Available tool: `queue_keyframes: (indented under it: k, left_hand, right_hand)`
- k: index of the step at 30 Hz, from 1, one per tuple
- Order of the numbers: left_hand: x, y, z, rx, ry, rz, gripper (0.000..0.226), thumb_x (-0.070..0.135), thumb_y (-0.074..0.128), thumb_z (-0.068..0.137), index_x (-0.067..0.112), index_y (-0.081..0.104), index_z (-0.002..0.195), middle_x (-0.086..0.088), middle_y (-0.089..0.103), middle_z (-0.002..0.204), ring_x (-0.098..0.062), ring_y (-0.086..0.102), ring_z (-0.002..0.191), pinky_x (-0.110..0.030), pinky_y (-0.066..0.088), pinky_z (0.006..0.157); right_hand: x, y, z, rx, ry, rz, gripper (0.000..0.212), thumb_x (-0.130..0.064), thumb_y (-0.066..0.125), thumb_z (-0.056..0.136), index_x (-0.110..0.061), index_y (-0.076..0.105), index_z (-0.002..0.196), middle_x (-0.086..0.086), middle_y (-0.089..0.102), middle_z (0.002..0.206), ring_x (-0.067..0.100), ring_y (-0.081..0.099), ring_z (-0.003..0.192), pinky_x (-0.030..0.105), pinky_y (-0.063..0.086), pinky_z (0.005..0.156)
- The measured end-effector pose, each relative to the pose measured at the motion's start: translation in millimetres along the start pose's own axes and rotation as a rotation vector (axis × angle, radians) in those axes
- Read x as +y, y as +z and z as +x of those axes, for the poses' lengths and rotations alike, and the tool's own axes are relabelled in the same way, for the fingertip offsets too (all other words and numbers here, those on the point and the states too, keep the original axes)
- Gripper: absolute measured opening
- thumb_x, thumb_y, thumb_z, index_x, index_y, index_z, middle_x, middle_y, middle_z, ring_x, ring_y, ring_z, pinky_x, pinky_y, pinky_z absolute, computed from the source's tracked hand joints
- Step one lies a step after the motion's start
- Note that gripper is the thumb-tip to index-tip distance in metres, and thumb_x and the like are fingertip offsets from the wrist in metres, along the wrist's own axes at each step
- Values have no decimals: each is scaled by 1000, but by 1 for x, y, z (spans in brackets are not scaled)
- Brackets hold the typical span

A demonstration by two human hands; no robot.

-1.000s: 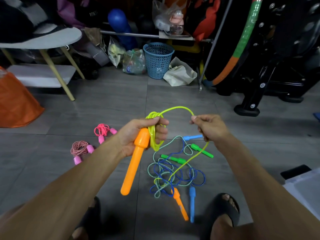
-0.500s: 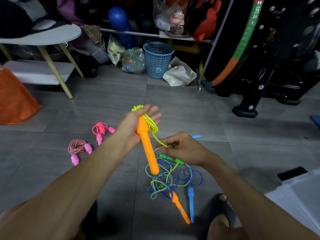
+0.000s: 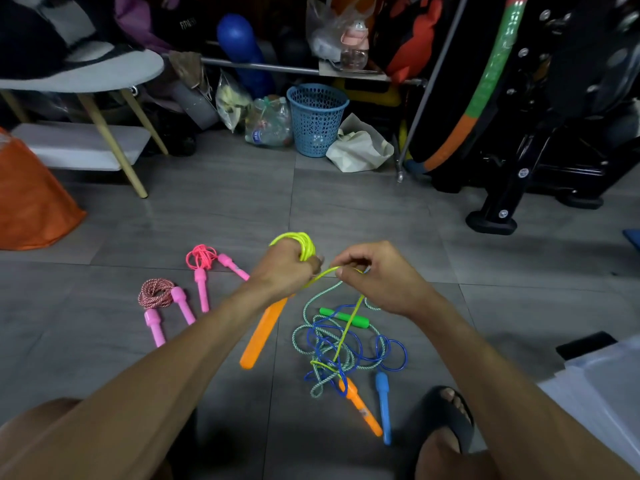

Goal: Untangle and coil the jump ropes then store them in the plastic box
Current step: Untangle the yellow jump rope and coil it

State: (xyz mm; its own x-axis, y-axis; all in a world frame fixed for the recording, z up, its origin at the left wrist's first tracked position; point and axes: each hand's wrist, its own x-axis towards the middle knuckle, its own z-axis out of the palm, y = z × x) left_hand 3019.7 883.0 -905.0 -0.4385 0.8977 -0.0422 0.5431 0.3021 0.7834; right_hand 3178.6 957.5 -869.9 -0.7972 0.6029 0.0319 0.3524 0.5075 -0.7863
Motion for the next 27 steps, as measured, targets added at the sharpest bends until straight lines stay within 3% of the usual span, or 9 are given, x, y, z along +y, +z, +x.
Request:
queue_keyframes:
  k: [3, 6, 10, 14, 18, 20, 22, 24, 27]
  left_hand:
    - [11, 3, -7, -242, -200, -328, 19, 21, 53, 95, 5, 57, 84, -10, 70, 63, -29, 70, 63, -41, 58, 72]
    - [22, -7, -13, -379, -247, -449, 35, 32, 48, 97, 0, 62, 98, -10, 64, 53, -25, 63, 50, -28, 53, 63]
    - [29, -22, -19, -554, -219, -643, 12, 12, 64, 86, 2, 63, 81, -15, 52, 62, -17, 57, 44, -36, 55, 73]
    - [28, -33, -18, -564, -160, -870, 10, 12, 62, 77, 5, 65, 71, -5, 48, 44, -15, 48, 36, -36, 56, 78]
    - [30, -42, -19, -587, -37, -1071, 14, 20, 76, 67, 9, 69, 71, 0, 48, 44, -13, 47, 37, -34, 56, 78]
    - [28, -45, -19, -544, -25, -1104, 11, 20, 74, 69, 10, 69, 70, 0, 47, 44, -12, 47, 37, -34, 56, 78]
    - [28, -48, -18, -467, -64, -1081, 9, 10, 65, 78, 9, 67, 69, -1, 47, 44, -14, 47, 37, -34, 57, 80]
    - [27, -48, -18, -401, -139, -1035, 14, 13, 60, 81, 7, 64, 69, -3, 48, 45, -16, 49, 38, -35, 57, 81]
    - [25, -49, -20, -381, -225, -989, 15, 17, 57, 77, 7, 59, 66, -5, 47, 45, -18, 48, 38, -37, 56, 82]
  right_hand:
    - [4, -3, 3, 113, -21, -27, 17, -13, 67, 81, -29, 64, 76, -9, 61, 63, 5, 51, 59, 28, 45, 62]
    - [9, -7, 7, 216, -7, -26, 16, -18, 71, 79, -26, 57, 80, -9, 54, 63, 7, 47, 57, 34, 45, 61]
    - [9, -8, 8, 252, 39, -51, 25, -32, 76, 76, -23, 54, 83, -8, 50, 61, 10, 44, 56, 35, 42, 59]
    - [14, -14, 7, 3, 82, 186, 19, -6, 72, 79, -16, 56, 83, 0, 49, 62, 10, 43, 55, 24, 38, 54]
    - [36, -6, 4, -280, 134, -289, 19, -2, 60, 80, -18, 70, 84, -12, 52, 62, 4, 48, 57, 16, 38, 60]
    - [43, -3, 4, -286, 182, -418, 18, -7, 59, 83, -13, 74, 92, -16, 52, 64, -1, 49, 59, 7, 33, 57]
    - [37, -6, 9, -110, 231, -255, 17, -6, 61, 86, -9, 72, 98, -7, 62, 74, 6, 57, 69, 10, 36, 61]
    - [23, -15, 12, 125, 241, 208, 18, -3, 63, 86, -7, 68, 103, 6, 69, 83, 13, 63, 78, 14, 46, 67]
    - [11, -22, 12, 298, 221, 619, 17, 0, 62, 86, -8, 60, 101, 3, 70, 66, 16, 68, 65, 25, 54, 69]
